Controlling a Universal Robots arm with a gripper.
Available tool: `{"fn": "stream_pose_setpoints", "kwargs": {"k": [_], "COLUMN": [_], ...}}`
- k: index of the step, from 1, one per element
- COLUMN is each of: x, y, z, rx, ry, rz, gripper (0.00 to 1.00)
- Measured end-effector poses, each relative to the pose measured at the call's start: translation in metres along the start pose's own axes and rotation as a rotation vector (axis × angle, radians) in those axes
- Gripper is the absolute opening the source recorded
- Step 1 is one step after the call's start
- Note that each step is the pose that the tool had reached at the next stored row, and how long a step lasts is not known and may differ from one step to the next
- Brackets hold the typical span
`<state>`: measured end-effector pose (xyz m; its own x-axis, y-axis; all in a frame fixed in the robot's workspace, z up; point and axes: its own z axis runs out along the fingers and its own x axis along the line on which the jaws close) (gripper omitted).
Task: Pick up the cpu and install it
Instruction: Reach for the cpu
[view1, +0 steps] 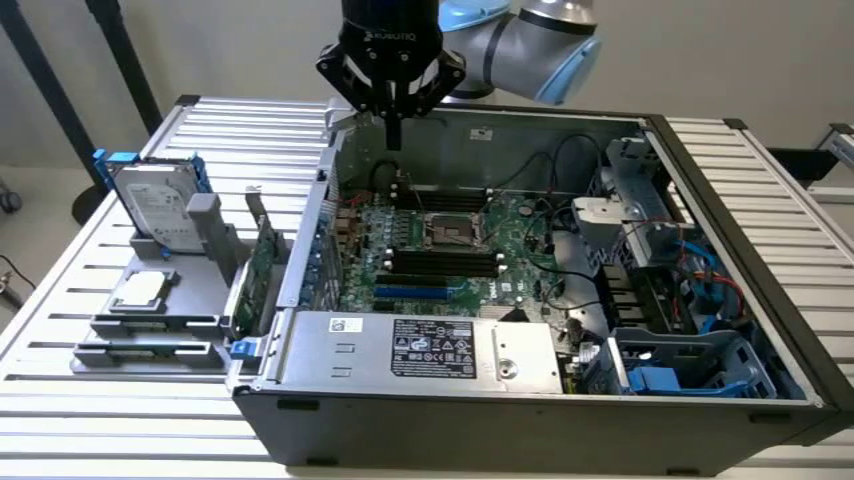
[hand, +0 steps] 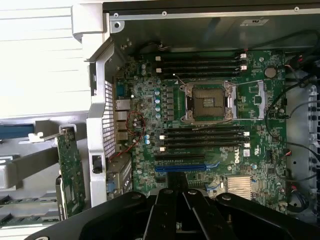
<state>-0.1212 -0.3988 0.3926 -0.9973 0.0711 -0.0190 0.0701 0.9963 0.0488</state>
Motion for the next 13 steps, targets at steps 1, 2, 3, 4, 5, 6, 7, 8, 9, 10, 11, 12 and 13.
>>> {"fn": "stream_pose_setpoints", "kwargs": {"k": [1,2,3,4,5,6,7,8,9,10,11,12,13], "x": [0.001,0.004,0.008,0.013,0.018,0.022,0.027,0.031,0.036,0.040,0.045,0.049,0.054], "y": [-0.0001,-0.0003,-0.0006,-0.0008,-0.0012,-0.0015,-0.0019,-0.0022,-0.0025,-0.0028,-0.0032,-0.0035,-0.0038], "z": [0.0000,-0.0002,-0.0002,-0.0002,-0.0001,0.0000,0.0001,0.0003,0.0005,0.0007,0.0010,0.0012,0.0015], "rx": [0.0000,0.0003,0.0002,0.0001,0.0000,0.0001,0.0001,0.0001,0.0001,0.0001,0.0001,0.0001,0.0001], "ry": [0.0000,0.0002,0.0001,0.0001,0.0000,0.0001,0.0002,0.0002,0.0002,0.0002,0.0002,0.0003,0.0004], "rz": [0.000,0.000,0.000,0.000,0.000,0.000,0.000,0.000,0.000,0.000,0.000,0.000,0.000], "gripper": [0.11,0.11,0.11,0.11,0.11,0.11,0.11,0.11,0.11,0.11,0.11,0.11,0.11]}}
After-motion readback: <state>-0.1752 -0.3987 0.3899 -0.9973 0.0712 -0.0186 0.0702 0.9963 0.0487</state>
